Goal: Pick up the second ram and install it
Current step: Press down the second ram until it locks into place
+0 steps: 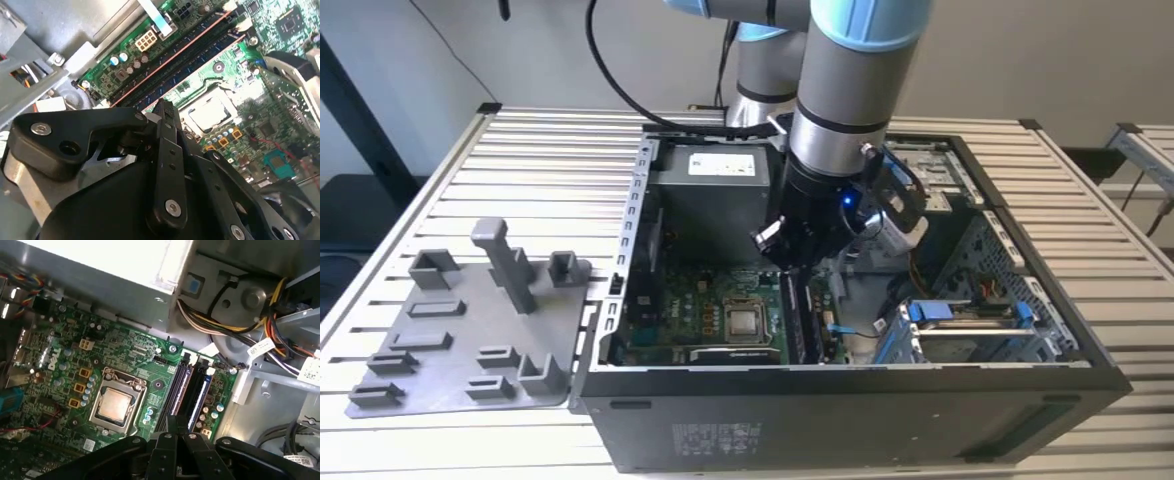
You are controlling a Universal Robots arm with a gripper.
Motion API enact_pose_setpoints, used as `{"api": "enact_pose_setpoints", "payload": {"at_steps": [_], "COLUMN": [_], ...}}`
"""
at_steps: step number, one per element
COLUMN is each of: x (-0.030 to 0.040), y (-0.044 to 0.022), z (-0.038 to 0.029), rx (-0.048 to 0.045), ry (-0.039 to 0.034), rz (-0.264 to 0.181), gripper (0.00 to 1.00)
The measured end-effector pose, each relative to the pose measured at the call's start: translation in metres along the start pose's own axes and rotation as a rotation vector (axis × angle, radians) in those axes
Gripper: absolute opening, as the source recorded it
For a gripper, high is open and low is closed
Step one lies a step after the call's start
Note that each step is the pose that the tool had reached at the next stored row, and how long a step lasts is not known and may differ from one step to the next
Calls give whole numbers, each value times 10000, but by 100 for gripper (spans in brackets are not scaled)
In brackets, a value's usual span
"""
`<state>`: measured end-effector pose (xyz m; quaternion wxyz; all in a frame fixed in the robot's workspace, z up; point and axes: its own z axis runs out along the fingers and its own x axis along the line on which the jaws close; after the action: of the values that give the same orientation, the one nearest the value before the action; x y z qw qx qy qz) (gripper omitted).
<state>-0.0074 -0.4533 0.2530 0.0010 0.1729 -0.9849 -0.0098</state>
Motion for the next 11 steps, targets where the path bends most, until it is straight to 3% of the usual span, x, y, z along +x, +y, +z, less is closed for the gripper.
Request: {"api": "enact_pose_setpoints", "payload": {"at_steps": [11], "x": [22], "y": [8], "z": [2], "rx": [2], "ry": [21], "rz": [-1541], "gripper": [11]}}
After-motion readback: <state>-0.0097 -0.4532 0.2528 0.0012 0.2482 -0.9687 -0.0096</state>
